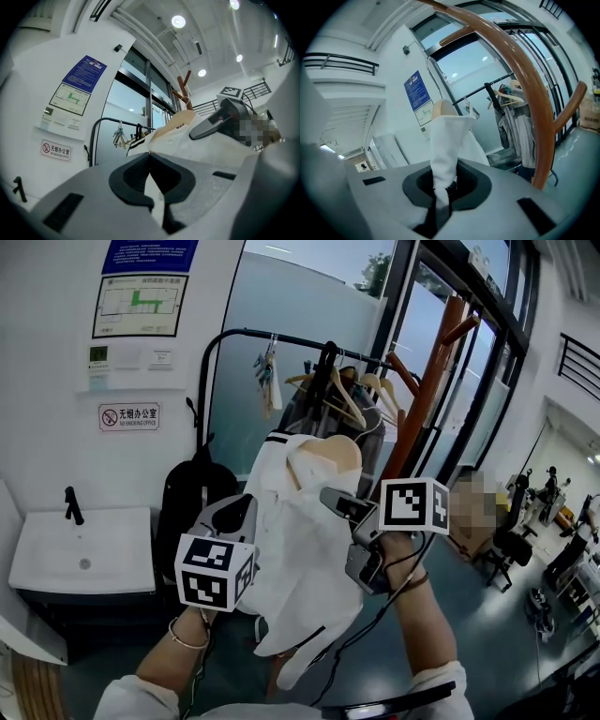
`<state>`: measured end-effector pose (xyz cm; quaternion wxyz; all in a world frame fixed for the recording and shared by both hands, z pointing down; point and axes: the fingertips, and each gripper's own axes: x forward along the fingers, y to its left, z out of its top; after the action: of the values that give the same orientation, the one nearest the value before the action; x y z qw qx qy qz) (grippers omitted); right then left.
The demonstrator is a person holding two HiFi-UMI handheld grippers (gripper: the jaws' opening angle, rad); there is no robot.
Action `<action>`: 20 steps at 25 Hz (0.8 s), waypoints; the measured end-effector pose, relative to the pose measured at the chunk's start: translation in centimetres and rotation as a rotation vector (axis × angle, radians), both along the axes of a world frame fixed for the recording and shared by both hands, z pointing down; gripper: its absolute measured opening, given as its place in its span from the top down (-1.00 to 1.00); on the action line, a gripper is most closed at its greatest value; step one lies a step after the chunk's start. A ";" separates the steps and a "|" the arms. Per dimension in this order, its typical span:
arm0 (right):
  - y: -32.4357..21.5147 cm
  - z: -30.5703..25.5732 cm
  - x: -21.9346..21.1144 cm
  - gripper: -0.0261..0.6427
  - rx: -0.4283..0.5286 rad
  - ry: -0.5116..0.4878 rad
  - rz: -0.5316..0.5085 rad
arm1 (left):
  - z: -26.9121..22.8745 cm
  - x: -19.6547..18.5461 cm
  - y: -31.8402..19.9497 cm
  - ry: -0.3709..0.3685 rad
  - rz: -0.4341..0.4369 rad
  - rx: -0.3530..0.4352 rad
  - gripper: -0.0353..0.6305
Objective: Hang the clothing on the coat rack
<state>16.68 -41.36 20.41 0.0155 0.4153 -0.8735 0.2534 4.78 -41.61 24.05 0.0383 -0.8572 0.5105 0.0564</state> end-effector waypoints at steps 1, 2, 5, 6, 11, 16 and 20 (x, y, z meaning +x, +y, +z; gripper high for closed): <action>0.0 -0.3 0.0 0.80 0.002 0.005 0.000 | -0.2 -0.1 0.0 0.001 0.000 0.002 0.87; 0.1 -0.6 -0.1 0.80 0.003 0.008 -0.002 | -0.4 -0.2 0.0 0.001 -0.001 0.004 0.87; 0.2 -1.5 -0.2 0.80 0.008 0.016 -0.005 | -1.1 -0.4 0.0 0.002 -0.004 0.016 0.87; 0.2 -1.7 -0.3 0.80 0.011 0.020 -0.005 | -1.4 -0.4 -0.1 0.004 -0.005 0.024 0.87; 0.2 -2.6 -0.2 0.80 0.020 0.039 0.007 | -3.3 -0.4 -0.3 0.001 -0.007 0.064 0.87; 0.0 -4.1 0.0 0.80 0.032 0.042 0.021 | -5.1 -0.2 -0.4 0.002 -0.008 0.096 0.87; -0.3 -5.4 0.1 0.80 0.041 0.029 0.025 | -6.2 0.2 -0.4 0.003 0.000 0.121 0.87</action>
<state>16.77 -41.65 14.97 0.0164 0.4301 -0.8729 0.2297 4.97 -42.05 17.80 0.0890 -0.8533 0.5060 0.0886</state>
